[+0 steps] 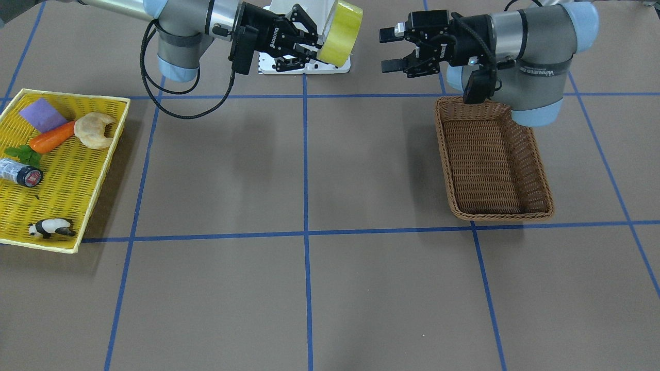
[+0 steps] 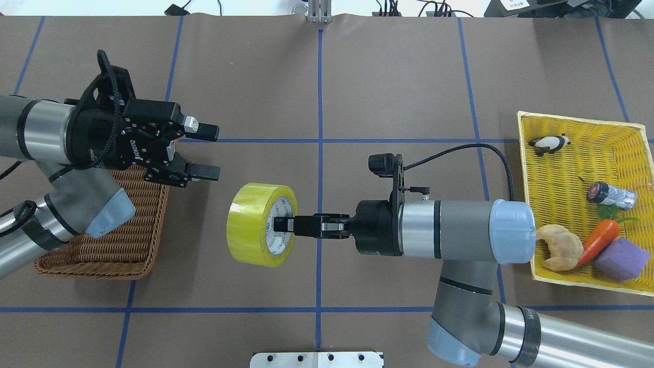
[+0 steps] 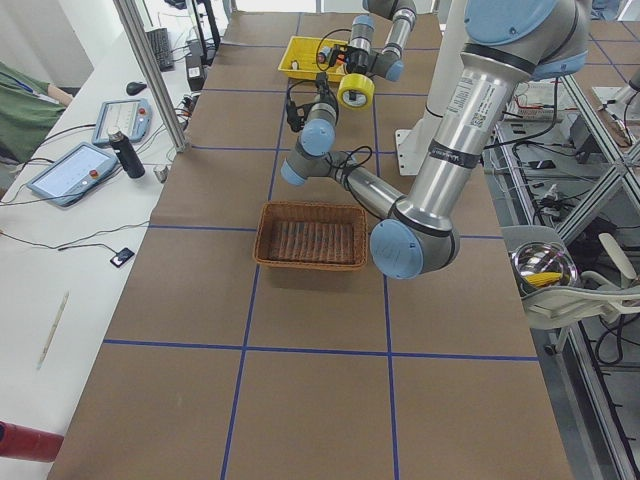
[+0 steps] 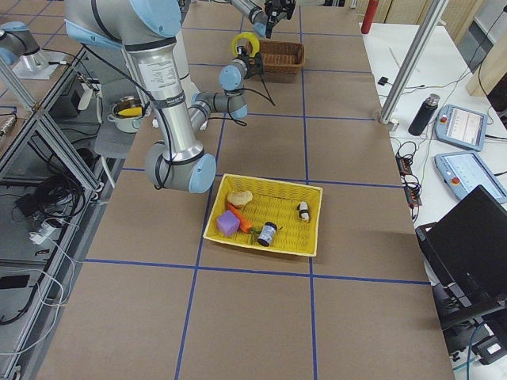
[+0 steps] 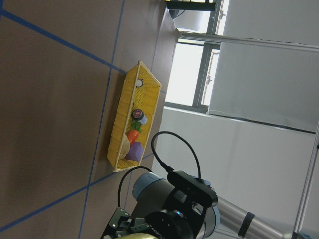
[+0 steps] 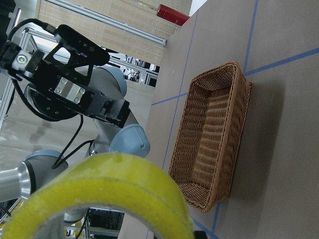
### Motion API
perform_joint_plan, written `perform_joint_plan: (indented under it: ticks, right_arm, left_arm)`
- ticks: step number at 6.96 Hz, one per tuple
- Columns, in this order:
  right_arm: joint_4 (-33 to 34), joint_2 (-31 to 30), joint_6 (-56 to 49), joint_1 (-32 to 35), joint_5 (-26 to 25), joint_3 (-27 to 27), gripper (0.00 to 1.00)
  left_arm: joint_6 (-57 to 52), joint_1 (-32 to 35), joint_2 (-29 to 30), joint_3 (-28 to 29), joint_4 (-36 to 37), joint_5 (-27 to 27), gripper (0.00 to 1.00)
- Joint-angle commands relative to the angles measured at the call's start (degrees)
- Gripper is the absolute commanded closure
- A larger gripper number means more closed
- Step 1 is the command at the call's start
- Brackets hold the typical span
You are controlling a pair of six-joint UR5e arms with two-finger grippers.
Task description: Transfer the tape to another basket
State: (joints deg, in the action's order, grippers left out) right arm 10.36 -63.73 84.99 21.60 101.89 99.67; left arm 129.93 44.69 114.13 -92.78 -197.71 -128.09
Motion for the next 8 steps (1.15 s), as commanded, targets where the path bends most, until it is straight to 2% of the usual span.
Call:
perform_joint_plan:
  ticks: [1, 2, 4, 6, 8]
  right_arm:
    - [0.0, -0.1, 0.0, 0.6, 0.4, -0.3, 1.0]
    - [0.0, -0.1, 0.0, 0.6, 0.4, -0.4, 1.0]
    - [0.0, 0.0, 0.0, 0.6, 0.4, -0.4, 1.0]
    - [0.0, -0.1, 0.0, 0.6, 0.7, -0.4, 1.0]
    - [0.0, 0.0, 0.0, 0.7, 0.7, -0.4, 1.0]
  left_arm:
    - [0.3, -2.0, 0.0, -0.7, -0.1, 0.4, 0.02]
    - [0.3, -2.7, 0.0, -0.8, -0.3, 0.5, 0.02]
    - [1.3, -5.5, 0.0, -1.4, -0.4, 5.5, 0.07]
    - [1.4, -6.2, 0.0, -1.6, -0.4, 5.7, 0.15]
    - [1.3, -7.8, 0.0, -1.6, -0.3, 6.9, 0.15]
